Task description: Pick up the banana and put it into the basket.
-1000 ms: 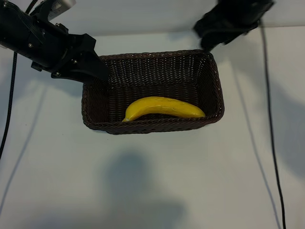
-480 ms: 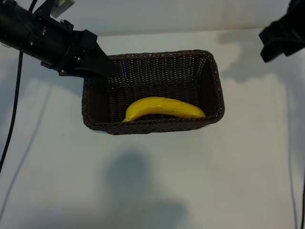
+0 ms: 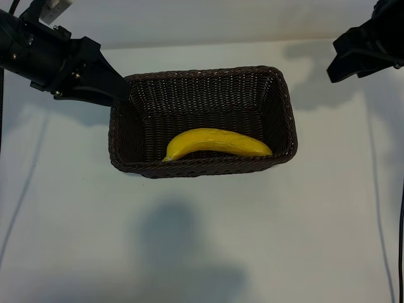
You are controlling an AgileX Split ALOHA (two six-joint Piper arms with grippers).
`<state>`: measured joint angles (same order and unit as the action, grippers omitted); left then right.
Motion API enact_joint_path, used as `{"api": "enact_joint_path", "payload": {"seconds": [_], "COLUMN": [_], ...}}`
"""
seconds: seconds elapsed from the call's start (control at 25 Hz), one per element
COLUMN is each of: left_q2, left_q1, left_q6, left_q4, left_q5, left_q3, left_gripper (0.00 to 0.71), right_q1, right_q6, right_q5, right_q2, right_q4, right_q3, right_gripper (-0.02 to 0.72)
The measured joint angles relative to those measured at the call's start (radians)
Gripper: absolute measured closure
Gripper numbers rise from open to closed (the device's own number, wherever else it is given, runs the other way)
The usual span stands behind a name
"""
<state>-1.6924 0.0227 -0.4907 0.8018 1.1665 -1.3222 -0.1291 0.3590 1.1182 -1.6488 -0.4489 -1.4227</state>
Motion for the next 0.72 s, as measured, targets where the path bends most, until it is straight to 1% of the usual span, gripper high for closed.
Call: {"api": "enact_joint_path", "payload": {"seconds": [0.16,0.32,0.72], "left_q2": [0.0,0.0,0.0], "left_q1": [0.0,0.0,0.0], "left_q6": [0.0,0.0,0.0], "left_q4": [0.0,0.0,0.001], "left_q5": [0.0,0.0,0.0], "left_q3": [0.0,0.0,0.0], "left_gripper": [0.231,0.231,0.231], "right_q1": [-0.025,-0.072,-0.078], "right_q6": [0.022,0.027,0.027], "right_q5": [-0.006,-0.022,-0.032], "right_q2": [0.0,0.0,0.0], "right_q4": [-0.016,-0.022,-0.006], "right_q3": [0.0,0.0,0.0], "right_gripper": [0.21,0.21,0.21]}}
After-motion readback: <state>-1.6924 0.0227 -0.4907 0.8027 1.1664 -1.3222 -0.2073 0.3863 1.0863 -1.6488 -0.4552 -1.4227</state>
